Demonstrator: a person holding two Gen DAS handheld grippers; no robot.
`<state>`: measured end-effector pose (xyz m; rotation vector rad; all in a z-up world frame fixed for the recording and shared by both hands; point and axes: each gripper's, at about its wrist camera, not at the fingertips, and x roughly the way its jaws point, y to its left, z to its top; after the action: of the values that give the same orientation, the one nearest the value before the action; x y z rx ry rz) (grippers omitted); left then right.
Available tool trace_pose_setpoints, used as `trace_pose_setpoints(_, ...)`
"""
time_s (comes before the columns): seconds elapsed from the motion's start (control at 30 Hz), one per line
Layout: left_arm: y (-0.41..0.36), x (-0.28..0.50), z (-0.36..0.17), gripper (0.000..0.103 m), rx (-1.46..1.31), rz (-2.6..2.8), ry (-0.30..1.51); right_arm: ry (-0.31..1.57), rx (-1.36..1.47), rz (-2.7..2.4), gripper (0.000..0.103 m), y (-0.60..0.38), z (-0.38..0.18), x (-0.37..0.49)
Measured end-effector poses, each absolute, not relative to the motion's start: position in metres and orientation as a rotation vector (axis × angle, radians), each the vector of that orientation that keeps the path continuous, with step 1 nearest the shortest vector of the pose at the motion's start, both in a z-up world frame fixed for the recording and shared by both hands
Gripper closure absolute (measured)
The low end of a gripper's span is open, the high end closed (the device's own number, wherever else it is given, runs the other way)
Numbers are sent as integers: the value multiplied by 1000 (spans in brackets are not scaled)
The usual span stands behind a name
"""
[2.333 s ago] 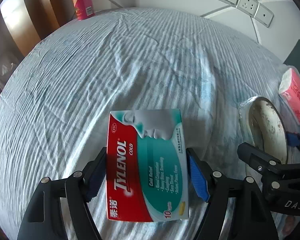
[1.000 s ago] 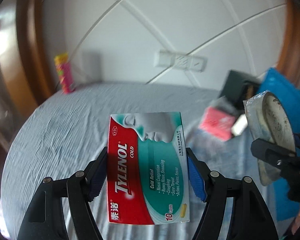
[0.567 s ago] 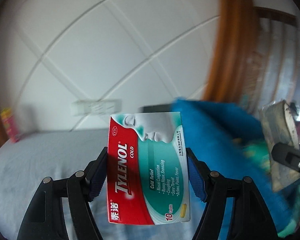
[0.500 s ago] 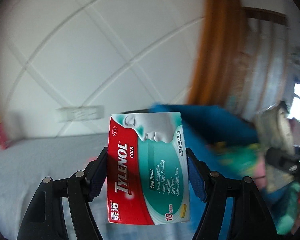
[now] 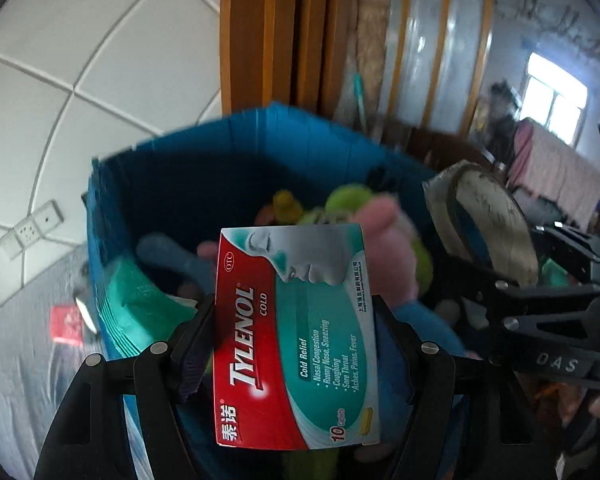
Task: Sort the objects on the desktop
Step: 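Carry Tylenol box and tape roll into the blue crate and open both tools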
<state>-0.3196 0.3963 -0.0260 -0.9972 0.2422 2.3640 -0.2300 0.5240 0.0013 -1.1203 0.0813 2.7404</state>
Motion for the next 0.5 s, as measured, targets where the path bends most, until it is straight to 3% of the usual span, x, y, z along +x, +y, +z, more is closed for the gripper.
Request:
trace_pose_setpoints(0.07,394,-320,-25,30,-1004,2393,256,117,-1190,2749,27,531,-12,-237)
trace_pose_setpoints(0.13,392,-316,-24,18,-1007,2416,267,144,-1266,2752,27,536,-27,-244)
trace_pose_setpoints(0.23,392,-310,-20,18,-1014,2428,267,161,-1281,2765,25,540,-38,-245)
trace_pose_setpoints(0.3,391,-306,-22,18,-1015,2436,264,170,-1259,2769,18,542,-36,-243)
trace_pose_setpoints(0.37,389,-304,-22,18,-1014,2441,259,178,-1236,2773,3,545,-34,-242)
trace_pose_setpoints(0.5,384,-299,-22,18,-1007,2454,230,195,-1190,2780,0,550,-31,-239)
